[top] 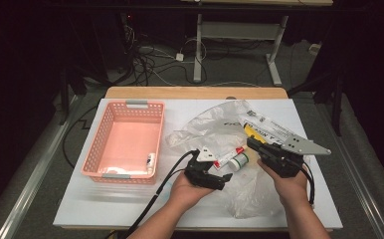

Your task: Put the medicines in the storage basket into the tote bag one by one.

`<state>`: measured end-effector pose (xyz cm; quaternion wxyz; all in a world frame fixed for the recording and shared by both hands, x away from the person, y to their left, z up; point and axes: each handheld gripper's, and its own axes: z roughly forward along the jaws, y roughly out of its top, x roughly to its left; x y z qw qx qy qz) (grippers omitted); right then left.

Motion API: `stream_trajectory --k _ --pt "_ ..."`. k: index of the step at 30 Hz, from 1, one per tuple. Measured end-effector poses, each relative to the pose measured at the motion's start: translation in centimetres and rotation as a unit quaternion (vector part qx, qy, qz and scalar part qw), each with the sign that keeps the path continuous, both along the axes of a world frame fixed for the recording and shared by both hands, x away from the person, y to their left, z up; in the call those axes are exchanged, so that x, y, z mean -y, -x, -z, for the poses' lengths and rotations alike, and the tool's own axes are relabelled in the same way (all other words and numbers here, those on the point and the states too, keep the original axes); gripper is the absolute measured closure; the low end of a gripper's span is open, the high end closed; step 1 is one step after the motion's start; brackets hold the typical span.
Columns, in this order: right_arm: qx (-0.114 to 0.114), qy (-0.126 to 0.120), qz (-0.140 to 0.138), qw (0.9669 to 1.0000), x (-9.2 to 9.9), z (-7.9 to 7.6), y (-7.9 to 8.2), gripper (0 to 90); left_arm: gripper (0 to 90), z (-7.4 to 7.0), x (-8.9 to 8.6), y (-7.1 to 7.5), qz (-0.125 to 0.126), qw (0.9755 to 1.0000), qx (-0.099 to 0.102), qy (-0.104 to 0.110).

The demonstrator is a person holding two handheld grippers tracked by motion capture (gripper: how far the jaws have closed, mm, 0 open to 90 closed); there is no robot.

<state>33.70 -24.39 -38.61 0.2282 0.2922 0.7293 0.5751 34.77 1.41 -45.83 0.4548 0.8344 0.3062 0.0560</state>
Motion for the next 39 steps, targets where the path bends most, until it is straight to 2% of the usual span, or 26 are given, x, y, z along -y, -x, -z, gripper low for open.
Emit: stream_trajectory --k 4,7,8,12,19,23,29,35,39 --pt "-0.003 0.005 0.000 1.0000 0.0 0.2 0.0 90.0 6.9 0.0 -0.8 0.7 -0.004 1.0000 -0.005 0.005" --pt "-0.005 0.005 0.002 1.0000 0.1 0.3 -0.1 90.0 0.7 -0.3 -1.1 1.2 -0.001 1.0000 0.002 -0.004" --pt "-0.006 0.004 0.002 1.0000 0.0 0.3 -0.1 90.0 0.0 -0.5 -1.3 1.5 -0.001 1.0000 0.004 0.000" --pt "-0.002 0.006 0.001 1.0000 0.1 0.2 0.0 90.0 0.0 -1.1 -2.2 2.3 -0.008 0.9998 0.013 0.009" --pt "-0.002 -0.001 0.005 1.0000 0.2 0.1 0.1 90.0 0.0 -2.8 -4.4 3.9 -0.012 0.9991 0.041 0.004" --pt "-0.003 0.004 0.003 1.0000 0.1 0.2 0.1 90.0 0.0 -3.6 -6.4 4.3 -0.029 0.9983 0.049 0.009" --pt "-0.008 0.004 0.003 1.0000 0.0 0.5 -0.1 90.0 0.0 -4.2 -9.3 3.9 -0.062 0.9967 0.050 0.014" --pt "-0.007 -0.001 0.006 1.0000 0.3 0.4 -0.1 90.0 0.0 -4.6 -11.8 3.4 -0.105 0.9923 0.066 -0.001" --pt "-0.008 0.002 0.003 1.0000 0.2 0.5 -0.2 90.0 0.0 -4.7 -13.7 2.9 -0.132 0.9890 0.066 -0.007"
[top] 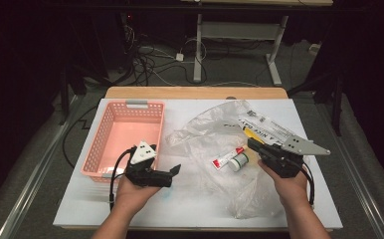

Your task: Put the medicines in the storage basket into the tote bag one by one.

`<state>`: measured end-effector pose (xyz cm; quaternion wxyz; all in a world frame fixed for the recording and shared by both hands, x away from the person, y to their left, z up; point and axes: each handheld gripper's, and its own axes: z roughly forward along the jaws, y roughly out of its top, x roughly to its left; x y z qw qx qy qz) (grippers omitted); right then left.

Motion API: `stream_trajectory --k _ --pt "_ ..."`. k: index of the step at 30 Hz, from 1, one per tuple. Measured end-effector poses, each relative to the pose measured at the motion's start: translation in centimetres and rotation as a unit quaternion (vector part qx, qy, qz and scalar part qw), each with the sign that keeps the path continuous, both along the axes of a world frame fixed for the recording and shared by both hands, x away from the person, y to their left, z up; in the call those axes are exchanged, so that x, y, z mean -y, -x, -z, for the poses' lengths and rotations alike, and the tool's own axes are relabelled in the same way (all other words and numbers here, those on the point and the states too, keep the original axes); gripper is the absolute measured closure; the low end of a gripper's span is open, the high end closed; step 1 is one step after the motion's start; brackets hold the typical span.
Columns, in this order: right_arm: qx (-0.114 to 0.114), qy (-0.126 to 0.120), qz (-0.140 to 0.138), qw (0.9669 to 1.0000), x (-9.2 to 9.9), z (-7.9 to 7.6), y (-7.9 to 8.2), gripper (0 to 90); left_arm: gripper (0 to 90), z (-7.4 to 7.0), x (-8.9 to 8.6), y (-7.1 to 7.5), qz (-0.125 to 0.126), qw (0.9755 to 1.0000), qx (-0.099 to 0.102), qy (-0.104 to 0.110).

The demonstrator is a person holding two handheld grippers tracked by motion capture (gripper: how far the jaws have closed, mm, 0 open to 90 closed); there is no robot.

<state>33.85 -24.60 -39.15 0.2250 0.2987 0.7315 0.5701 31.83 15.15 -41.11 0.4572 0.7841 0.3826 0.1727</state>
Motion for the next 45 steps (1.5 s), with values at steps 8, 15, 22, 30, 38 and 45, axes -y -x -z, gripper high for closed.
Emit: stream_trajectory --k 8,15,22,30,38,45 --pt "0.003 0.002 0.001 1.0000 0.1 -0.1 0.0 90.0 0.0 -0.5 -3.7 -0.8 -0.050 0.9987 -0.002 0.003" --pt "0.002 0.002 0.001 1.0000 0.1 0.0 -0.1 90.0 0.0 -0.4 -6.1 -1.3 -0.081 0.9967 -0.010 0.004" --pt "0.003 -0.001 0.002 1.0000 0.1 -0.1 0.0 90.0 0.0 -0.1 -8.0 -1.6 -0.109 0.9938 -0.019 0.004" --pt "0.002 0.002 0.000 1.0000 0.1 0.0 -0.2 90.0 0.0 0.1 -8.6 -1.9 -0.116 0.9929 -0.024 0.006" --pt "0.003 0.007 -0.001 1.0000 -0.1 0.1 -0.1 90.0 0.9 0.3 -7.3 -2.5 -0.093 0.9948 -0.040 -0.005" --pt "0.000 0.006 -0.002 1.0000 -0.1 0.2 -0.1 90.0 2.0 -0.5 -6.5 -3.2 -0.094 0.9940 -0.056 -0.005"
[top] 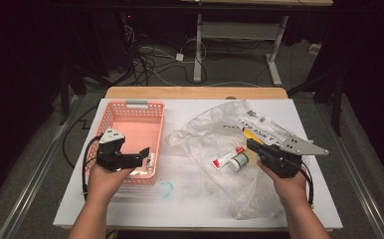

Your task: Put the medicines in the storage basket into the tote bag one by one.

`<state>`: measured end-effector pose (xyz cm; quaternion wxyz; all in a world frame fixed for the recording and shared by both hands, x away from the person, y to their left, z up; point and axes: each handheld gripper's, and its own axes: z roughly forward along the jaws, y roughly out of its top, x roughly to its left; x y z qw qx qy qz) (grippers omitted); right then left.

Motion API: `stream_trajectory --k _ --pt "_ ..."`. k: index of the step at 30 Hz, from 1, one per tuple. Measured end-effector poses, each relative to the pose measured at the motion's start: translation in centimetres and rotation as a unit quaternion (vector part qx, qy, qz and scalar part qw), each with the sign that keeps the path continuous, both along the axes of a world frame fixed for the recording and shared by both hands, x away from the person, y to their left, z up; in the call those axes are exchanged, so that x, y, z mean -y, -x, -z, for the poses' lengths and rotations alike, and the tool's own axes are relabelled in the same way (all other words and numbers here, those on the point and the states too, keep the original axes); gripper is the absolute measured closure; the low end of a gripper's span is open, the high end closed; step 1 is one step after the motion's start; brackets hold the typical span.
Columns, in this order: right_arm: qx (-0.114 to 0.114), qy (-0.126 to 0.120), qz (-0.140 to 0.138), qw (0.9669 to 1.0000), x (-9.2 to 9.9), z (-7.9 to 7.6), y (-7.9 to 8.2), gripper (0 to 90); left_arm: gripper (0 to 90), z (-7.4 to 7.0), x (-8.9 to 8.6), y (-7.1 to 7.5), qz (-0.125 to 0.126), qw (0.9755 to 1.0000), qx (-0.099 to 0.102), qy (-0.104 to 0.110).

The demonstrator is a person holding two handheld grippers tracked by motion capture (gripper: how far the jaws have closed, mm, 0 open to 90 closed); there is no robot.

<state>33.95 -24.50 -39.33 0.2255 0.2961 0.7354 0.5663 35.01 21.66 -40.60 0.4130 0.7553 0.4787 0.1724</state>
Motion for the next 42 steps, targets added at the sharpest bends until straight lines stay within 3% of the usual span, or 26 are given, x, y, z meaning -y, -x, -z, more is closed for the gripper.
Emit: stream_trajectory --k 2,4,6,10,13,16,18,20,26,29,31,34,39,42 --pt "0.000 0.000 0.000 1.0000 0.0 0.0 0.0 90.0 1.9 -0.1 0.0 -0.4 0.004 0.9999 -0.011 -0.006" --pt "0.001 0.000 0.001 1.0000 0.0 -0.1 0.0 90.0 2.0 -0.1 -0.1 -0.8 0.008 0.9998 -0.018 0.003" --pt "0.000 -0.001 0.002 1.0000 0.0 -0.1 0.0 90.0 2.0 0.0 -0.2 -1.3 0.004 0.9997 -0.025 -0.007" --pt "-0.001 0.001 0.002 1.0000 0.0 0.0 0.0 90.0 2.3 0.1 -0.2 -2.0 0.011 0.9983 -0.056 -0.013" --pt "0.000 0.001 0.001 1.0000 0.0 0.0 0.0 90.0 2.3 0.2 0.1 -2.7 0.014 0.9954 -0.091 -0.025" --pt "0.000 0.000 0.000 1.0000 -0.1 -0.1 0.1 90.0 4.0 0.3 0.7 -3.4 0.022 0.9903 -0.127 -0.052" --pt "0.001 -0.002 -0.001 1.0000 -0.1 -0.1 0.1 90.0 5.5 0.3 1.0 -3.8 0.021 0.9873 -0.135 -0.081" --pt "0.003 -0.002 -0.002 1.0000 -0.2 -0.1 0.1 90.0 8.9 0.4 1.3 -4.1 0.026 0.9854 -0.142 -0.090" --pt "0.000 0.001 -0.003 1.0000 -0.3 -0.1 0.1 90.0 15.2 0.8 1.9 -5.0 0.055 0.9759 -0.184 -0.105" --pt "0.000 -0.001 -0.002 1.0000 -0.2 -0.1 0.1 90.0 16.9 1.2 1.9 -5.6 0.061 0.9685 -0.220 -0.098" --pt "-0.001 -0.001 -0.003 1.0000 -0.3 -0.1 0.1 90.0 18.6 1.3 1.8 -5.9 0.060 0.9658 -0.233 -0.097" --pt "0.000 0.001 -0.005 1.0000 -0.3 0.0 0.1 90.0 22.4 1.6 2.0 -6.3 0.066 0.9585 -0.259 -0.100" --pt "-0.001 0.000 -0.003 1.0000 -0.3 0.0 0.1 90.0 25.4 2.0 2.5 -6.8 0.073 0.9475 -0.290 -0.114" --pt "-0.001 -0.001 -0.003 1.0000 -0.2 0.0 0.1 90.0 29.3 2.2 2.5 -7.1 0.073 0.9435 -0.301 -0.117"
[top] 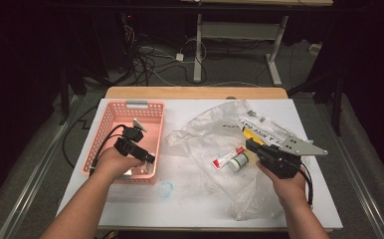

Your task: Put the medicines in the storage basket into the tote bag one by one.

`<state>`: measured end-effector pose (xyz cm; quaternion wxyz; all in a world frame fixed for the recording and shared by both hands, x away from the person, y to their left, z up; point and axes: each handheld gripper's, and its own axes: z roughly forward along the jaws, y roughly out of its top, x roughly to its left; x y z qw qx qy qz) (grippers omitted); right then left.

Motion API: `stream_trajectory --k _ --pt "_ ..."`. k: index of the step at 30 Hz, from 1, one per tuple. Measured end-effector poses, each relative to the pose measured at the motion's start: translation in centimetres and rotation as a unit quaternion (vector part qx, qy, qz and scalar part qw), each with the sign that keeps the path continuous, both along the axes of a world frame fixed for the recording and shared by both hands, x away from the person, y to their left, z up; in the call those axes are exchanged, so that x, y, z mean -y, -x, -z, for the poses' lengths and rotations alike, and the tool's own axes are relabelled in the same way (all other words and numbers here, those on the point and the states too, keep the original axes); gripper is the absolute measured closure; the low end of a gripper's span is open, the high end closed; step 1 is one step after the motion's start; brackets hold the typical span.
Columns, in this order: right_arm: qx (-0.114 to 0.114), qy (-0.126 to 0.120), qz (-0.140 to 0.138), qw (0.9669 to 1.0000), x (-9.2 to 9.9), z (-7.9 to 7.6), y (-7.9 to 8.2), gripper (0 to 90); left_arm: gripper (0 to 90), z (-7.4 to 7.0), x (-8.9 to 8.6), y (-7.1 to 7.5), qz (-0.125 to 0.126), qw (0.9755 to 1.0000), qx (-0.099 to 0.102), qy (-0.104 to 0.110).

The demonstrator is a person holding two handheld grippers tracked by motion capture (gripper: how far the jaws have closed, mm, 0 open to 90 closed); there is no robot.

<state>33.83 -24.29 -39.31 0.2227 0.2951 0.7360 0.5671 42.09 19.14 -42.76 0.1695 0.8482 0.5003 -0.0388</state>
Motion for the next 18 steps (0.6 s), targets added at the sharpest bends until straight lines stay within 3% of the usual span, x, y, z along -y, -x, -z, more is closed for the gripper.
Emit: stream_trajectory --k 14,16,18 --pt "-0.002 -0.002 -0.002 1.0000 -0.16 0.07 -0.02 90.0 35.9 0.39 0.07 -0.49 0.004 0.9996 -0.022 0.014" --pt "0.001 0.000 -0.002 1.0000 -0.08 0.04 -0.03 90.0 36.0 0.49 0.25 -0.53 0.006 0.9997 -0.025 0.006" --pt "-0.001 -0.002 0.000 1.0000 -0.05 0.02 0.00 90.0 38.4 0.67 0.61 -0.57 0.011 0.9993 -0.028 -0.021"
